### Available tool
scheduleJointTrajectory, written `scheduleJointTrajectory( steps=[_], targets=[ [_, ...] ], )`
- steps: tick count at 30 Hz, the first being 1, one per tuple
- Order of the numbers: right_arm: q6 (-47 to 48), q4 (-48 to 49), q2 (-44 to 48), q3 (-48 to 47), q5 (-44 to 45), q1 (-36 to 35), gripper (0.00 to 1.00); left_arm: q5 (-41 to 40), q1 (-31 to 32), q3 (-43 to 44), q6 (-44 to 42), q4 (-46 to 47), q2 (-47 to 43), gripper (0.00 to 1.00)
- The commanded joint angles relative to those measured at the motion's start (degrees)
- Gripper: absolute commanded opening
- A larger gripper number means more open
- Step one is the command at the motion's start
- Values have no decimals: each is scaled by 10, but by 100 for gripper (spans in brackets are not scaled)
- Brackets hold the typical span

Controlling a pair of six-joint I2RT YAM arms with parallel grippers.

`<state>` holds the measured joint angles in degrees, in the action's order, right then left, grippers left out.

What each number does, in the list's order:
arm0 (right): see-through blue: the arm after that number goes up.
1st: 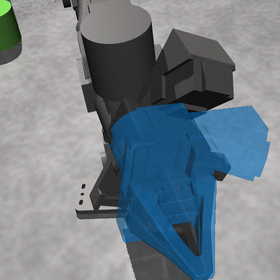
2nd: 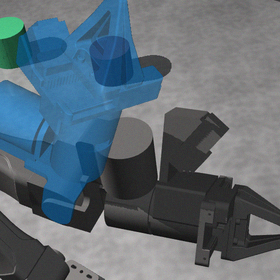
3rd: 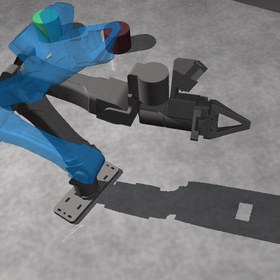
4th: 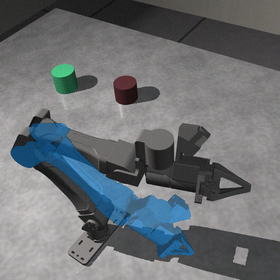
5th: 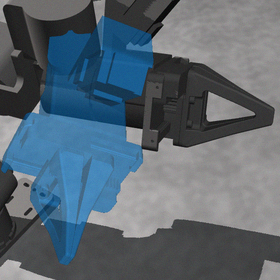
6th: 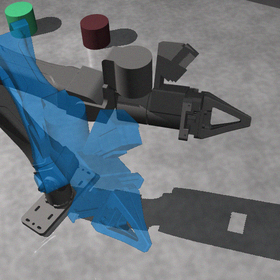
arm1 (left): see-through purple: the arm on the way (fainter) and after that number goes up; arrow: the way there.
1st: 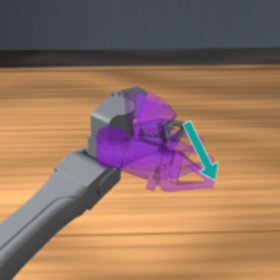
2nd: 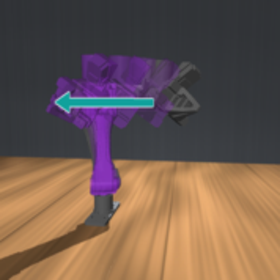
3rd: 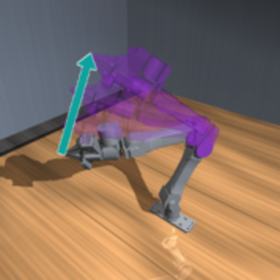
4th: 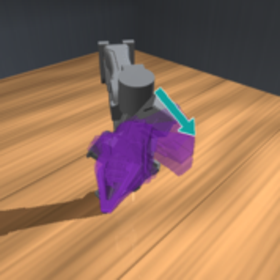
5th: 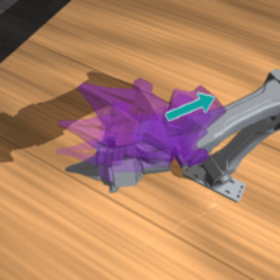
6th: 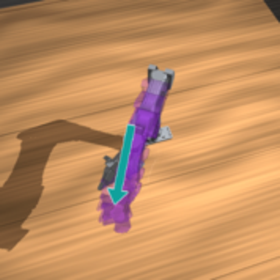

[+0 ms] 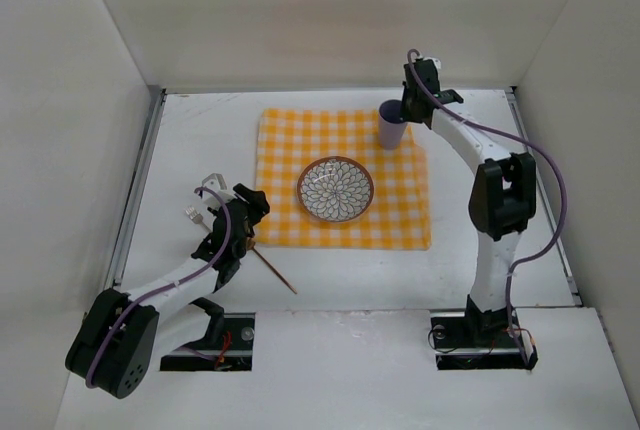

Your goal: Set the dinner table for one person

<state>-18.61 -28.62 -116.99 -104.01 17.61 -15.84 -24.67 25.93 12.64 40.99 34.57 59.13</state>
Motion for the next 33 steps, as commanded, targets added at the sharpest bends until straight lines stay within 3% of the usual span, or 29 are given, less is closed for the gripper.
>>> scheduleJointTrajectory(
  steps=[1, 10, 16, 21, 33],
  targets=[
    [9, -7, -10, -37, -7, 1, 9, -7, -2, -1, 0, 32, 4, 51],
    [9, -14, -46, -50, -22, 5, 13, -3, -4, -1, 1, 31, 2, 51],
    [9, -4, -32, -49, -16, 4, 30, -4, -6, -1, 1, 32, 5, 51],
    [13, 2, -6, -40, -5, 2, 42, -7, -5, -2, 1, 32, 2, 51],
    [16, 37, 115, 5, 29, 1, 55, -7, 0, -1, 0, 32, -2, 51]
  ],
)
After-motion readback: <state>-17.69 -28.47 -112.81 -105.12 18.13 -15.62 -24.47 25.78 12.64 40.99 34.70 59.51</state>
